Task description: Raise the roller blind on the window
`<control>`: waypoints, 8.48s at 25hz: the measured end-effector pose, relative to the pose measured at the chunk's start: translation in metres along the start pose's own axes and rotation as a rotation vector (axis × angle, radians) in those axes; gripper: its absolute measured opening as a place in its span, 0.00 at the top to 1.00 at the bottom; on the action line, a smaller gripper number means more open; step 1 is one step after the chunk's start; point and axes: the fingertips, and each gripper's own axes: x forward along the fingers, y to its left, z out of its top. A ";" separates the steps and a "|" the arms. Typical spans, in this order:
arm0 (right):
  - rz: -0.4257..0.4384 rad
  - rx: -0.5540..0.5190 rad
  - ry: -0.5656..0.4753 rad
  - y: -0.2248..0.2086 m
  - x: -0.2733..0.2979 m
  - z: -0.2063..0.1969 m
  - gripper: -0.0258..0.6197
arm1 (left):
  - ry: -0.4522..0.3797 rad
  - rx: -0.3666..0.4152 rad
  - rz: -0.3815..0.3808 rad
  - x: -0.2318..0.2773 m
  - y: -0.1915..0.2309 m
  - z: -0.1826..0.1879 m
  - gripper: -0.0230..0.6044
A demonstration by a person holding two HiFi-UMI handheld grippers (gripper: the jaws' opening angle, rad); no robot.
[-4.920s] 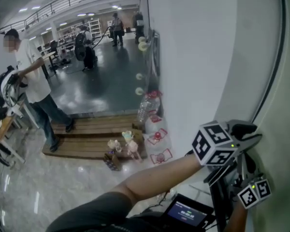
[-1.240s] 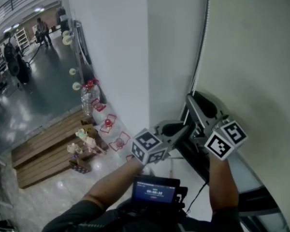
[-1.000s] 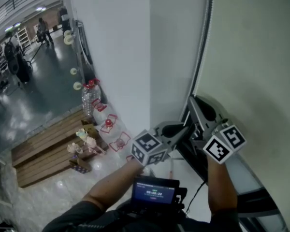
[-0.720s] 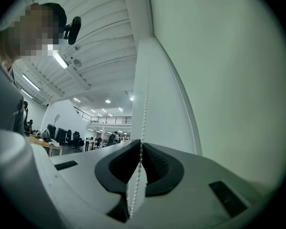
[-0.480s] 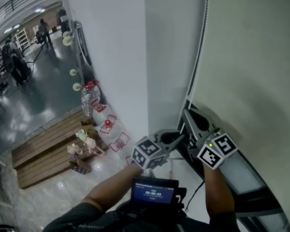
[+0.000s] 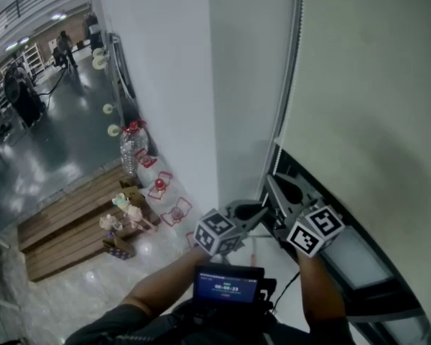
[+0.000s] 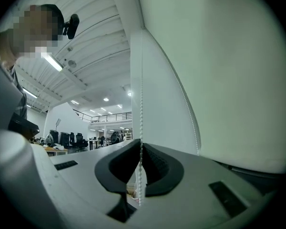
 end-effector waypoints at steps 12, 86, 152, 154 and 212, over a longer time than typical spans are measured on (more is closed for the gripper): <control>-0.010 0.000 -0.003 -0.006 -0.005 -0.002 0.94 | -0.087 0.010 0.092 -0.058 0.013 0.068 0.80; 0.019 -0.054 -0.182 0.011 0.009 0.086 0.96 | -0.173 0.086 0.017 -0.022 -0.008 0.111 0.97; -0.048 0.116 0.113 -0.004 -0.014 -0.102 0.96 | -0.173 0.101 0.065 -0.012 0.011 0.116 0.97; -0.055 0.130 0.137 -0.003 -0.017 -0.113 0.96 | -0.159 0.085 0.065 -0.012 0.012 0.106 0.97; -0.047 -0.001 -0.040 -0.009 -0.008 -0.012 0.95 | 0.049 -0.011 0.011 0.004 0.000 -0.014 0.97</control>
